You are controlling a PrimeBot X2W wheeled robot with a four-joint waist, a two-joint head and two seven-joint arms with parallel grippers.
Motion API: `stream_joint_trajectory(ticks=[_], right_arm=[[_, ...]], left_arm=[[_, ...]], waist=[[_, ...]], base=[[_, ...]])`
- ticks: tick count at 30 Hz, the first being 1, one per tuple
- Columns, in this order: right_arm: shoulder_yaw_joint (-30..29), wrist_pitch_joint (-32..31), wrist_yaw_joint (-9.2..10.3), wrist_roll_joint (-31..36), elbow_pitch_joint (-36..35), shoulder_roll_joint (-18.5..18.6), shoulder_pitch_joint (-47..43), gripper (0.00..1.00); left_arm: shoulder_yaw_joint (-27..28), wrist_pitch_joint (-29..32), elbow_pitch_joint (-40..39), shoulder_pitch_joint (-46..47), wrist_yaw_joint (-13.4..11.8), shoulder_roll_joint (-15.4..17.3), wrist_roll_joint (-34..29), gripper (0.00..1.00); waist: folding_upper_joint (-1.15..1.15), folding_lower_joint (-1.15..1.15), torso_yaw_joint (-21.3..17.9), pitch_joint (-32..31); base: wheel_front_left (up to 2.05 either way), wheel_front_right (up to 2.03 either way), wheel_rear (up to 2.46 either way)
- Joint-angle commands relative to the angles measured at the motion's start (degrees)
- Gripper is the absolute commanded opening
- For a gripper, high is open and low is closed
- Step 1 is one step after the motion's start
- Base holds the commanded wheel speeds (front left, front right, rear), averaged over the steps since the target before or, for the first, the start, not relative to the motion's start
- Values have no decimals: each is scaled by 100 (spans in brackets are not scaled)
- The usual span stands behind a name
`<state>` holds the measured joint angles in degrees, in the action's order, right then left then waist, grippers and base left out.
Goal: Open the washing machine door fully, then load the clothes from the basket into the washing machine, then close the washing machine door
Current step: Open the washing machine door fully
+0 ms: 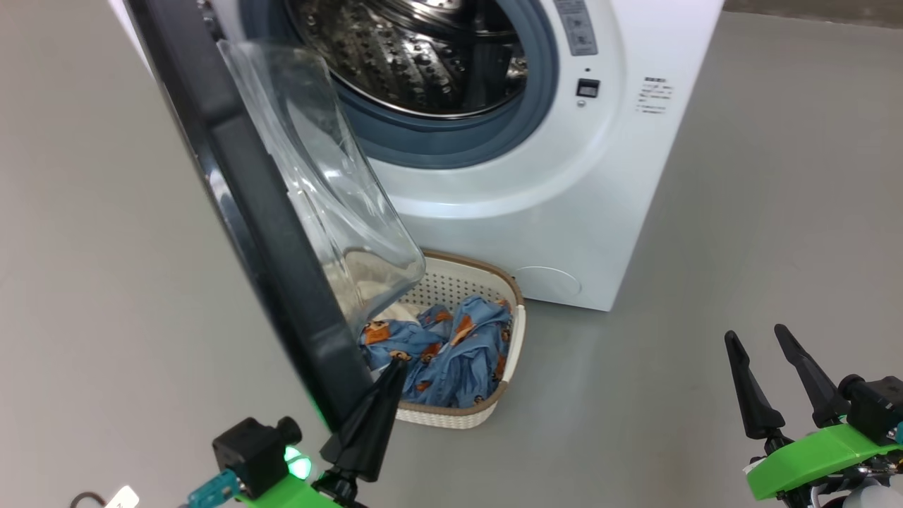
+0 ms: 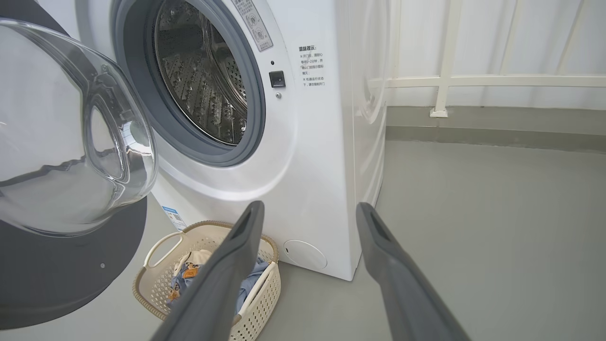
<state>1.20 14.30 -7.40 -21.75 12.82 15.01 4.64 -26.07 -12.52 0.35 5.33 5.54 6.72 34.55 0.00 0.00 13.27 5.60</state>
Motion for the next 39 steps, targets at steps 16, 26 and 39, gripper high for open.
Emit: stream_joint_trajectory(ticks=[16,26,39], right_arm=[[134,70,-9,21,-139,152,0,100],[209,70,-9,12,-104,180,16,100],[257,70,-9,32,-101,221,62,100]], left_arm=[[488,48,-447,-177,-507,444,-72,0],[843,22,-470,-278,-756,661,-45,0],[1619,-79,-284,-223,-1047,992,119,0]], waist=[[0,0,740,-15],[0,0,1079,24],[0,0,1264,142]], base=[[0,0,0],[0,0,0],[0,0,0]])
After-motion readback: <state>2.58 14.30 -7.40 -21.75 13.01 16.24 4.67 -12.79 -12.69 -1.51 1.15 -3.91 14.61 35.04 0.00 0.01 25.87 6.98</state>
